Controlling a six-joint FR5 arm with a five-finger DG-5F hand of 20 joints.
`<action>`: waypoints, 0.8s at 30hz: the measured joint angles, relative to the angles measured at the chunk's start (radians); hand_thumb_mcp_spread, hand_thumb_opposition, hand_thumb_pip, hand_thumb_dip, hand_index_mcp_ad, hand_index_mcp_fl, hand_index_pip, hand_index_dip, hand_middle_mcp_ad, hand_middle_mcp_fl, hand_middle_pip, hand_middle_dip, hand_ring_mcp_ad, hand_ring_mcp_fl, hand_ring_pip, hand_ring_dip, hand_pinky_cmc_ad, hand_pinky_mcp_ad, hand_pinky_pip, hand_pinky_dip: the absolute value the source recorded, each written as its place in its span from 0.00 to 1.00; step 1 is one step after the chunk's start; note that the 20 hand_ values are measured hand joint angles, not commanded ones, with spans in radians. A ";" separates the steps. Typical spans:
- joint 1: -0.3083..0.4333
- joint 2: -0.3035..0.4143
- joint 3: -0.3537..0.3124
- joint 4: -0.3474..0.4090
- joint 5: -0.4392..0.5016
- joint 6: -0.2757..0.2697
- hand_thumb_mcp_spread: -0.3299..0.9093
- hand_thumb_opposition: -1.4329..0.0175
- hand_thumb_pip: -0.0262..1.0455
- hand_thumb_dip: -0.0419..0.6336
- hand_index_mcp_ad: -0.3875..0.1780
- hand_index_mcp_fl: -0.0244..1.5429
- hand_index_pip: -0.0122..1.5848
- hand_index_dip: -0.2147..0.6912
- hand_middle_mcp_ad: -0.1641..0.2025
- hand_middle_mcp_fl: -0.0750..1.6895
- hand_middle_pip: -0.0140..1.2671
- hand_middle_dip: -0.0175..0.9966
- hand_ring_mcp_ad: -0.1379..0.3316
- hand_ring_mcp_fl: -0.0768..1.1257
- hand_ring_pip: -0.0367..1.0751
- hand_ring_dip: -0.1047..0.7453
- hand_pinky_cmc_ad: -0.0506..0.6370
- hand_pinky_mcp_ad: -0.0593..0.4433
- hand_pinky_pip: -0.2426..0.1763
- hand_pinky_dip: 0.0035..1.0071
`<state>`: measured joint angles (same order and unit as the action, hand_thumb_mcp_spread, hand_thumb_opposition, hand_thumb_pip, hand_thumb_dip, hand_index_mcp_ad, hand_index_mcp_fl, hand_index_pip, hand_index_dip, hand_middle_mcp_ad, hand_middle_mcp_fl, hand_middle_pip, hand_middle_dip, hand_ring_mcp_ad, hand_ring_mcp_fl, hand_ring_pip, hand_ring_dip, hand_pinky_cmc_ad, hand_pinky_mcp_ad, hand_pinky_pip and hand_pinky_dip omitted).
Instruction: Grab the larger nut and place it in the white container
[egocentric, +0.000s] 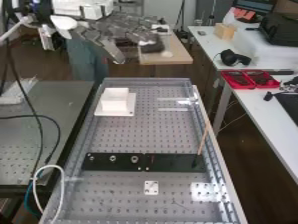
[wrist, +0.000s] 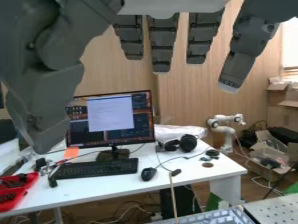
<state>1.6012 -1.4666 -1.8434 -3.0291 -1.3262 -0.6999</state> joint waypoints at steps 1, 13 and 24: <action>0.002 0.006 -0.022 0.014 0.016 0.000 0.45 0.46 0.55 0.25 0.64 0.05 0.08 0.22 0.65 0.10 0.11 0.25 0.65 0.06 0.11 0.33 0.63 0.80 0.33 0.74; 0.014 0.030 -0.203 0.154 0.171 0.033 0.45 0.43 0.63 0.30 0.64 0.05 0.20 0.19 0.65 0.10 0.11 0.25 0.67 0.06 0.11 0.33 0.63 0.80 0.33 0.74; 0.016 -0.034 -0.297 0.252 0.280 0.135 0.44 0.41 0.70 0.35 0.59 0.04 0.55 0.19 0.65 0.08 0.11 0.25 0.67 0.06 0.12 0.33 0.63 0.80 0.33 0.74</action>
<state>1.6172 -1.5003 -2.1402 -2.7767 -1.0467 -0.5653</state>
